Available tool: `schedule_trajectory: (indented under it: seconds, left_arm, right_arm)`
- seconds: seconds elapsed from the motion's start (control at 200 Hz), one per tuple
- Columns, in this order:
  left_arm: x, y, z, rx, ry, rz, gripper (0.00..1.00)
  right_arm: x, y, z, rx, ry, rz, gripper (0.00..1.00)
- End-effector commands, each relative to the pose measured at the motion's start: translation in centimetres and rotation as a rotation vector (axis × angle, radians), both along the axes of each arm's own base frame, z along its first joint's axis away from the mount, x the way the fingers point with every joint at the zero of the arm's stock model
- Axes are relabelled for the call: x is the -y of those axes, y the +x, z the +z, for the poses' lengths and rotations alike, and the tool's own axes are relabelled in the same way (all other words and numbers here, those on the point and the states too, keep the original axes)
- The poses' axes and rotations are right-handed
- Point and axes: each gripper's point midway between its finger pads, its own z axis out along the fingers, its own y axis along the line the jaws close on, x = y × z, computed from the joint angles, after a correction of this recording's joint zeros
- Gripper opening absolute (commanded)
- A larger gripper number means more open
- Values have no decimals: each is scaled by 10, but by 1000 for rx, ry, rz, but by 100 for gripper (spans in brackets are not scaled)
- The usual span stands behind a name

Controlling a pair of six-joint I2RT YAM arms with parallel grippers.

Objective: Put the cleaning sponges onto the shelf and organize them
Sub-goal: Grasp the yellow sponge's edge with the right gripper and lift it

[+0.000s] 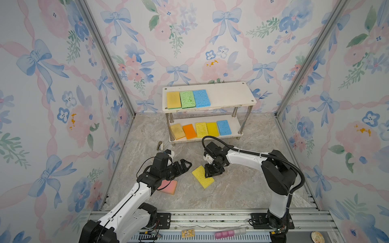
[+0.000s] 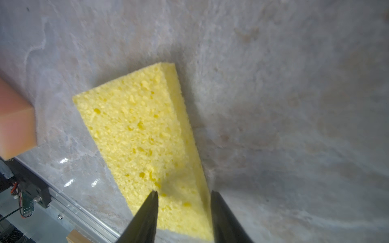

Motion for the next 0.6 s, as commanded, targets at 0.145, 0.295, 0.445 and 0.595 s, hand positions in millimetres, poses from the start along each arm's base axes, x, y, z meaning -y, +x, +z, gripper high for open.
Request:
schedule_trajectory:
  seconds: [0.145, 0.295, 0.445, 0.595]
  left_arm:
    - [-1, -5, -1, -20, -25, 9, 98]
    - [2, -3, 8, 4, -34, -12, 98]
    - [10, 2, 17, 18, -46, -50, 98]
    - [26, 11, 43, 70, -137, -87, 98]
  right_arm:
    - [-1, -10, -13, -11, -13, 9, 29]
    - [2, -7, 4, 44, 5, 0, 18]
    - [10, 1, 33, 102, 45, -47, 10]
    - [25, 10, 69, 127, 114, -113, 8]
